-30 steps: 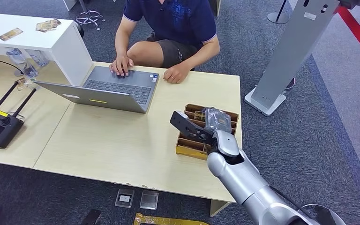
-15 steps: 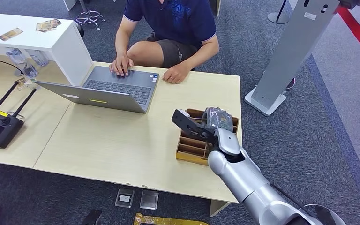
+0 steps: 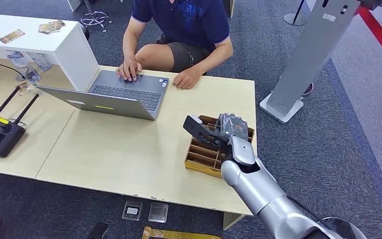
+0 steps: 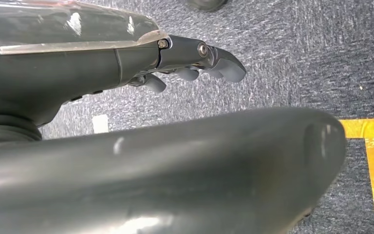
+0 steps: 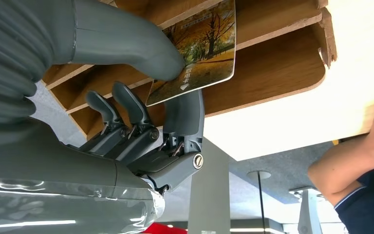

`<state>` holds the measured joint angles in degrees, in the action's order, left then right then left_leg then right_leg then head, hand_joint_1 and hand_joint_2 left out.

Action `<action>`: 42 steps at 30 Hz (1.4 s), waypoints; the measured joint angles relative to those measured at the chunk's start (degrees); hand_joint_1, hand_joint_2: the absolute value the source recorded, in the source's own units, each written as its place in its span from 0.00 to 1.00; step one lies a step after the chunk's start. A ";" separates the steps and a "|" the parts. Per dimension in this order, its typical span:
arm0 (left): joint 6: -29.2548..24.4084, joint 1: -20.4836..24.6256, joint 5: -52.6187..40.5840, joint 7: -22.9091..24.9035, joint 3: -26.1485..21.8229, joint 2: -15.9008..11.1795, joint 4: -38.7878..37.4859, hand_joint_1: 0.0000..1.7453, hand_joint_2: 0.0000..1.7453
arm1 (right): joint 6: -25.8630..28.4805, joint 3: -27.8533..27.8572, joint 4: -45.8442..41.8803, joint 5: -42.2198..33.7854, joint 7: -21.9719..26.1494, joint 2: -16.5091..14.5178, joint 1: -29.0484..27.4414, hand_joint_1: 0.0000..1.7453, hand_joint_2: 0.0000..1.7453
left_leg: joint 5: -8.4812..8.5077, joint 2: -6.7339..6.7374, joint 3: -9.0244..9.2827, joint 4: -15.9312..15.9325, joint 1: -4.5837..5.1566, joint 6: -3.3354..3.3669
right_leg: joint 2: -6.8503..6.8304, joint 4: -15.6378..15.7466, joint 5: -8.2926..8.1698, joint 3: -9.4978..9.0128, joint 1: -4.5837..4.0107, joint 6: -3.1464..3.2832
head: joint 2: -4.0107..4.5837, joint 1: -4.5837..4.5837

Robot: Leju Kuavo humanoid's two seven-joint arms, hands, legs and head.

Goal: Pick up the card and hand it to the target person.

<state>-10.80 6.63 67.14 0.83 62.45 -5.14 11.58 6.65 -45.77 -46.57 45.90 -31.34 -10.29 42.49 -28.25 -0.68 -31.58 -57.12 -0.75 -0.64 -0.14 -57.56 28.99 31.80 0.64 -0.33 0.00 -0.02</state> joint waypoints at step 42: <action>0.18 0.69 -0.28 -0.85 0.07 -0.04 0.00 0.00 0.00 | 8.22 1.37 -5.84 -0.41 8.58 3.34 9.30 0.91 1.00 | 0.00 -0.04 -0.11 -0.01 0.00 0.00 | -0.01 -0.02 -0.01 0.06 0.00 0.00 | 0.00 -0.03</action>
<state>-10.62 7.32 66.86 -0.02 62.51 -5.18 11.58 14.87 -44.40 -52.41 45.49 -22.75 -6.96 51.79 -28.25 -0.72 -31.69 -57.13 -0.75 -0.64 -0.15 -57.58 28.99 31.86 0.64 -0.33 0.00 -0.04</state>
